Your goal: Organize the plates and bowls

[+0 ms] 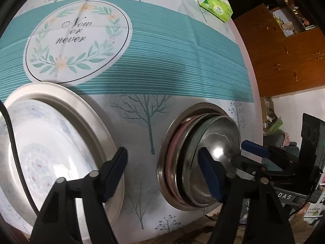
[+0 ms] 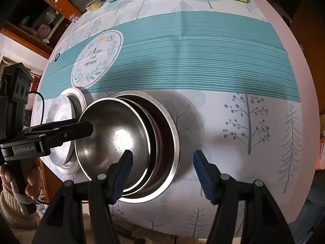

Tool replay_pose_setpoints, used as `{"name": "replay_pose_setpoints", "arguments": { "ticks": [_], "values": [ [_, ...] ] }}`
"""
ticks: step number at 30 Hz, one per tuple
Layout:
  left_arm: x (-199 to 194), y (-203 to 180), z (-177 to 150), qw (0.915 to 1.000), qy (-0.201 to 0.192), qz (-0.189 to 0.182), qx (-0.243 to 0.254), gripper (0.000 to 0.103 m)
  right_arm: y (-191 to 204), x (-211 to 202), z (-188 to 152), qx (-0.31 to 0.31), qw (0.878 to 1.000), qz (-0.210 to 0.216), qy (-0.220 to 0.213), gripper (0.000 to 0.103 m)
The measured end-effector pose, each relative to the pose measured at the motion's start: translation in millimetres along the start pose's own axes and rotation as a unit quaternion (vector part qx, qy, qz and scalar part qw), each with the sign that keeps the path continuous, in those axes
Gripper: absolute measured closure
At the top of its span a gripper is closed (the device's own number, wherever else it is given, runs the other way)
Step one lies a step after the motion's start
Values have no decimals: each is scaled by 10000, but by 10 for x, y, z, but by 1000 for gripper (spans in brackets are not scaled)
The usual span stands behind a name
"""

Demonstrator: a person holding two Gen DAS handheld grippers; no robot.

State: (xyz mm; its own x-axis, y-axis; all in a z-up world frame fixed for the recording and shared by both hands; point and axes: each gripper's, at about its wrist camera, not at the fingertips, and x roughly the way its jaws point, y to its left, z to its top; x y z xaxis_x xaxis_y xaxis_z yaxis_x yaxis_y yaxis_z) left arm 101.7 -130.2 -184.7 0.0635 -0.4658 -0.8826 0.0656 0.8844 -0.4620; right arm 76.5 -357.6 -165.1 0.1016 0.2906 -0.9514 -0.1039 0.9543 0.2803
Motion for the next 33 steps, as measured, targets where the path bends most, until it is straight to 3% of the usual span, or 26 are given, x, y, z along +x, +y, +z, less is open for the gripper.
{"name": "replay_pose_setpoints", "arguments": {
  "ticks": [11,21,29,33],
  "values": [
    [241,-81,-18,9986,474,-208,133,75,-81,63,37,181,9997,63,172,41],
    [251,-88,-25,9981,596,-126,112,78,-105,103,72,173,9993,107,311,42],
    [261,-168,-44,9973,719,44,152,77,-53,102,96,59,9986,272,443,63],
    [287,-256,-41,9968,750,158,212,77,-34,105,102,12,9985,224,497,64]
  ]
}}
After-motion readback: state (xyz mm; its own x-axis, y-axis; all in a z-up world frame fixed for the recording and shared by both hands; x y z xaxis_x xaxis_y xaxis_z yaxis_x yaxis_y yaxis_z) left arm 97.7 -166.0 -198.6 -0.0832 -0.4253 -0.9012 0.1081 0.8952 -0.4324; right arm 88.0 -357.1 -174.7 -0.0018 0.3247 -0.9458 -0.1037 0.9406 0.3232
